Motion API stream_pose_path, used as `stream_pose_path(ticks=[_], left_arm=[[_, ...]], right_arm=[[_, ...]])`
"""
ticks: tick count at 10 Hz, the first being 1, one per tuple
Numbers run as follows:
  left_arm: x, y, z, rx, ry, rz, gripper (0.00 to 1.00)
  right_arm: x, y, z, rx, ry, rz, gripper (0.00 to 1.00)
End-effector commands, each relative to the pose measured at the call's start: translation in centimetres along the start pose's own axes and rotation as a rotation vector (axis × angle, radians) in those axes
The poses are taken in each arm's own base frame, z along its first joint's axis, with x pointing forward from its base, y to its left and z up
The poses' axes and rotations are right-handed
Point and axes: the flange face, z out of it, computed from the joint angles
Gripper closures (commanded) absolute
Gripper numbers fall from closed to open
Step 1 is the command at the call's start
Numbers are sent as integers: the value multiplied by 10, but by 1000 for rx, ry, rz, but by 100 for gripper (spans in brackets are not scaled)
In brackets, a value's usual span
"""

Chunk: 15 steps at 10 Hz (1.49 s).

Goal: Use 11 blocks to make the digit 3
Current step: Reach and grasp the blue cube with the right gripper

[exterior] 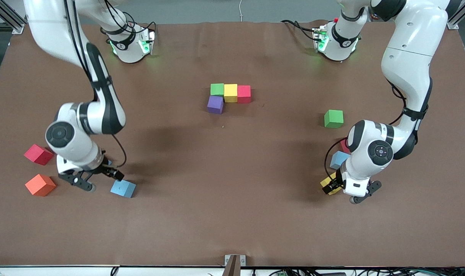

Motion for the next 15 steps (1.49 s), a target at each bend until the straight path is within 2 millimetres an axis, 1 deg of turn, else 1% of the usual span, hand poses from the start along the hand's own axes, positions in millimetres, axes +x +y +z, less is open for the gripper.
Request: stream_pose_path(ticks=[1,3,4,5,6,7,8,9,10,11,12,13,14,15], left_arm=[[1,-2,-4,3,-2,17,17],[3,-4,-4,9,4,21,25],[3,-3,-5,9,7,23,32],[3,-3,-7,22,-4,23,41],[3,-2,-11,36,-14,21,47],[2,1,-17,34,-8,20,53],[3,4,-27,27,2,18,55],[2,6,-38,34,1,10,55],[0,9,-50,33,3,4,55],[-4,14,-59,38,4,-6,55],[-8,18,-61,37,4,-31,55],[-19,30,-68,30,10,-55,57],[-25,37,-72,26,14,-84,63],[-33,42,-73,37,5,-79,71]], right_arm=[[17,-13,5,48,-5,35,0],[14,-23,5,88,-5,20,0],[18,-17,9,105,6,-8,0],[21,-9,13,117,-6,-53,0],[17,-13,17,132,-19,-70,0],[15,-12,22,129,-27,-74,0],[12,-13,27,128,-35,-78,0],[10,-15,29,127,-40,-86,0],[6,-17,37,128,-49,-96,0],[4,-16,41,127,-49,-99,0],[1,-16,47,122,-53,-102,1],[0,-15,51,123,-46,-111,7],[0,-14,52,122,-45,-140,22],[0,-14,51,124,-44,-145,55]])
